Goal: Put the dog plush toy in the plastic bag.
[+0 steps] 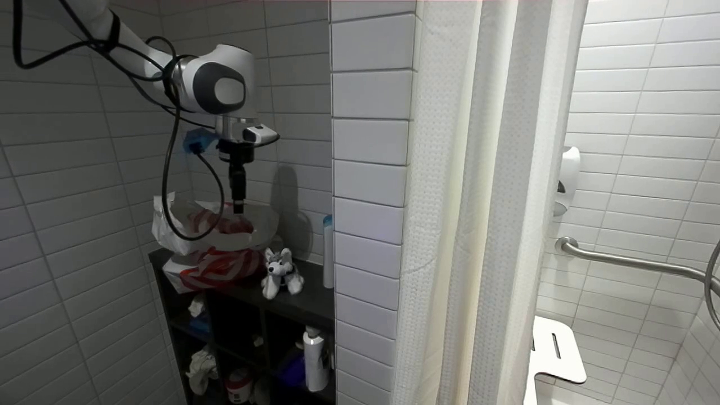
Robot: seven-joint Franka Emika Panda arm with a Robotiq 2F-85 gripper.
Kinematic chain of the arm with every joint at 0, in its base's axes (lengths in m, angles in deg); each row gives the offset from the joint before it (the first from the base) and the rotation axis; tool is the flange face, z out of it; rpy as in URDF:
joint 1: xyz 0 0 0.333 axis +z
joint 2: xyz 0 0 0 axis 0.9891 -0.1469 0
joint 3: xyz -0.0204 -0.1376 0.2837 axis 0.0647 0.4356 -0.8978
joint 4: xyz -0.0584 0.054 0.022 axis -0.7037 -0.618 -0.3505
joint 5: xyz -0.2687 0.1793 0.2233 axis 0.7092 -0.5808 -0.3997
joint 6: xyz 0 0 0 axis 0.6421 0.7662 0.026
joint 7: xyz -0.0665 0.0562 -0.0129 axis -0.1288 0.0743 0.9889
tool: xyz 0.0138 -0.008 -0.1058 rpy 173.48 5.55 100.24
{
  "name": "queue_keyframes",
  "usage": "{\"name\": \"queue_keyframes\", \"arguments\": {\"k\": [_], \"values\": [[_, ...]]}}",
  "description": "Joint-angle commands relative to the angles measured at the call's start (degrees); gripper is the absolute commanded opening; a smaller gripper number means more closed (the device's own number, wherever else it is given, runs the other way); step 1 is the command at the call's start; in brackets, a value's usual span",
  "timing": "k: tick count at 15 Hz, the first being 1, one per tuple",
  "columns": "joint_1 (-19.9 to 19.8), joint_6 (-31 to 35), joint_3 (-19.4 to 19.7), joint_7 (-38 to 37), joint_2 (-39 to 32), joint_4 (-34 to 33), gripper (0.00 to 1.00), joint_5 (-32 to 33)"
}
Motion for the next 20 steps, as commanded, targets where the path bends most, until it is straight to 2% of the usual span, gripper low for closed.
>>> {"name": "queue_keyframes", "arguments": {"k": [1, 9, 13, 16, 20], "values": [[0.4, -2.1, 1.2, -3.7, -1.7, -4.0, 1.00, -3.1], [1.6, 1.1, 1.1, -20.4, -5.9, -5.8, 1.00, -11.1], [2.0, 1.5, 1.6, -26.1, -9.2, -6.2, 1.00, -11.9], [1.9, 4.1, 3.1, -34.0, -8.8, -4.4, 1.00, -9.2], [1.2, 5.1, 4.8, -38.4, -7.7, -3.6, 1.00, -9.1]]}}
